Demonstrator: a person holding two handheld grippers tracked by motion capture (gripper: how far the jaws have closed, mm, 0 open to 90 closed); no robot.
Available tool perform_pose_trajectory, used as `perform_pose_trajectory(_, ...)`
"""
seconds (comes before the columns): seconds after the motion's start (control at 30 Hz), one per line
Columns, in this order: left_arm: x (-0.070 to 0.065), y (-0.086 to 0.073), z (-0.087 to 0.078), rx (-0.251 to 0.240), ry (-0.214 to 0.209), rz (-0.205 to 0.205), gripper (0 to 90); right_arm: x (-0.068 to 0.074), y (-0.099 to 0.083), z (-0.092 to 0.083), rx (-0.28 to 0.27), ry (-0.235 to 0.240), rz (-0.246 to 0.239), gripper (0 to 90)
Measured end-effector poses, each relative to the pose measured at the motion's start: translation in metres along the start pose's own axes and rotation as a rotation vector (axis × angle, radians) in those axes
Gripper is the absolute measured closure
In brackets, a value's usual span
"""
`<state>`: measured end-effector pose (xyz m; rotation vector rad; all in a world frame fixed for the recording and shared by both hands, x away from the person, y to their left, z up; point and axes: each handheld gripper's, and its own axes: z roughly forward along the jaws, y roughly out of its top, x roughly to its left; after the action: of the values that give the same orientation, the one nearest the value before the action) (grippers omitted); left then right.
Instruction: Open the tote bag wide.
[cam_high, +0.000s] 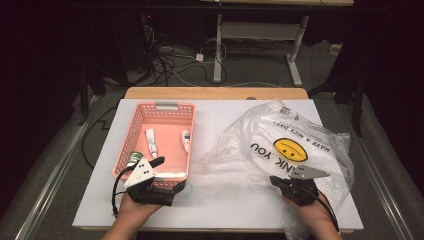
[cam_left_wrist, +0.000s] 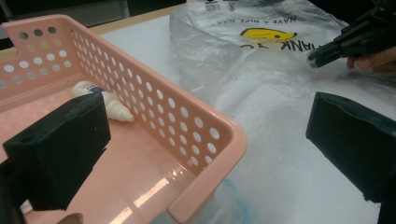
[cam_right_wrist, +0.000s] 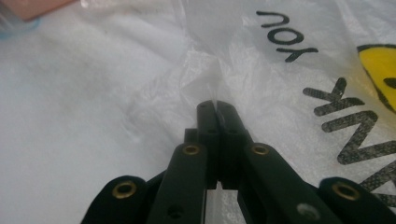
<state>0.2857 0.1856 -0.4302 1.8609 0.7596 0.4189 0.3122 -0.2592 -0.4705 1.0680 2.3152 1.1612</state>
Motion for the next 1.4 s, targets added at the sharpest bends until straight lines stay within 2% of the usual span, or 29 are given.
perform_pose_trajectory(0.17, -0.001, 0.001, -0.001, -0.006, 0.001, -0.001, 0.0, 0.006, 0.010, -0.007, -0.094, -0.023, 0.043, 90.0)
perform_pose_trajectory(0.3, -0.001, 0.001, -0.001, -0.006, -0.003, 0.001, 0.0, 0.011, 0.021, -0.013, -0.161, -0.061, 0.044, 90.0)
perform_pose_trajectory(0.37, -0.001, 0.001, -0.001, -0.008, -0.006, 0.000, 0.0, 0.011, 0.028, -0.017, -0.199, -0.076, 0.055, 90.0)
perform_pose_trajectory(0.5, -0.001, 0.002, -0.001, -0.010, -0.008, -0.001, 0.0, 0.009, 0.041, -0.025, -0.261, -0.100, 0.047, 90.0)
perform_pose_trajectory(0.57, -0.001, 0.002, -0.001, -0.011, -0.009, -0.003, 0.0, 0.007, 0.048, -0.028, -0.286, -0.104, 0.058, 90.0)
perform_pose_trajectory(0.8, -0.001, 0.004, -0.001, -0.016, -0.009, -0.005, 0.0, 0.002, 0.075, -0.042, -0.334, -0.132, 0.048, 90.0)
perform_pose_trajectory(1.03, 0.001, 0.004, -0.001, -0.016, -0.007, -0.009, 0.0, 0.005, 0.100, -0.052, -0.416, -0.191, 0.082, 90.0)
perform_pose_trajectory(1.17, 0.003, 0.005, -0.004, -0.018, 0.008, -0.004, 0.0, 0.010, 0.105, -0.046, -0.449, -0.181, 0.064, 90.0)
perform_pose_trajectory(1.23, 0.006, 0.004, -0.006, -0.018, 0.021, -0.006, 0.0, 0.009, 0.101, -0.039, -0.451, -0.146, 0.062, 90.0)
perform_pose_trajectory(1.4, 0.015, 0.003, -0.012, -0.017, 0.055, -0.028, 0.0, 0.010, 0.092, -0.021, -0.435, -0.106, 0.043, 90.0)
